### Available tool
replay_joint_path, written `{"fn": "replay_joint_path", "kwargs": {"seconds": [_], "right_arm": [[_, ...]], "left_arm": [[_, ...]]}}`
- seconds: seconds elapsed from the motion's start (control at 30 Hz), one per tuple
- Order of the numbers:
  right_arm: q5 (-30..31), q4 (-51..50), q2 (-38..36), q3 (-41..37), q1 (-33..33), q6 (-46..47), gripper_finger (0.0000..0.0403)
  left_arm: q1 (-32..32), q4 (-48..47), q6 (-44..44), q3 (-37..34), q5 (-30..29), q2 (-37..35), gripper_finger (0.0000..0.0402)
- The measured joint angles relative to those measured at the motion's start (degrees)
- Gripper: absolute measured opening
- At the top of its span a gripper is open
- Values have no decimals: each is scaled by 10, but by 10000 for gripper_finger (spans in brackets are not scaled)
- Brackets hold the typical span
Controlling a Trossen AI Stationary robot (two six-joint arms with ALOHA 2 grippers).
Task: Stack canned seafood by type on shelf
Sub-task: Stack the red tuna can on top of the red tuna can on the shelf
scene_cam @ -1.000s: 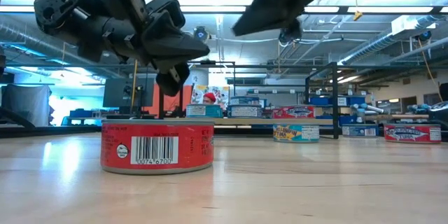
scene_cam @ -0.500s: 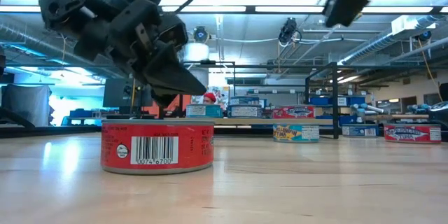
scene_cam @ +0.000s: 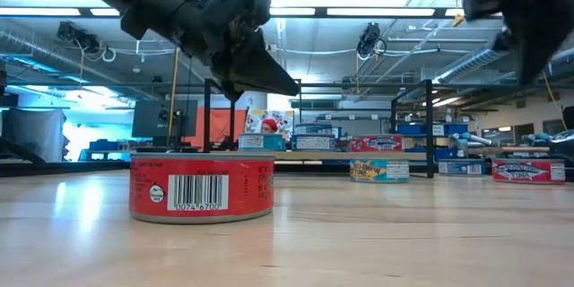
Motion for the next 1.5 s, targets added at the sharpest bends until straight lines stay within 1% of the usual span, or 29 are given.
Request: {"fn": "replay_joint_path", "kwargs": {"seconds": [0.13,0.3,0.43,0.53,0.63,0.7,0.87,1.0,1.1,1.2,1.3,1.43,1.5], "right_arm": [[22,-1,-1,-60,-18,21,39],[45,2,4,-110,-70,48,77],[47,18,25,-111,-117,49,104],[47,57,48,-111,-145,43,117],[49,76,83,-110,-167,34,124],[55,78,111,-110,-182,27,126],[61,94,172,-110,-212,17,126],[65,97,202,-108,-227,6,126],[68,95,210,-108,-231,-3,123],[62,96,210,-108,-231,-4,110],[46,100,208,-108,-226,-3,81],[19,109,207,-107,-211,-5,33],[-6,115,202,-106,-202,-4,12]], "left_arm": [[0,0,2,2,4,0,3],[0,-17,9,2,36,0,3],[0,-15,10,2,52,0,3],[0,-15,11,2,70,0,3],[0,-19,22,2,99,0,3],[0,-24,23,2,107,0,3],[-1,-42,23,2,108,0,3],[-1,-48,22,2,108,0,3],[-1,-45,21,2,108,0,3],[-1,-45,18,2,101,0,3],[-1,-42,4,2,99,0,3],[-2,-42,3,2,83,0,3],[-2,-40,4,2,78,0,3]]}}
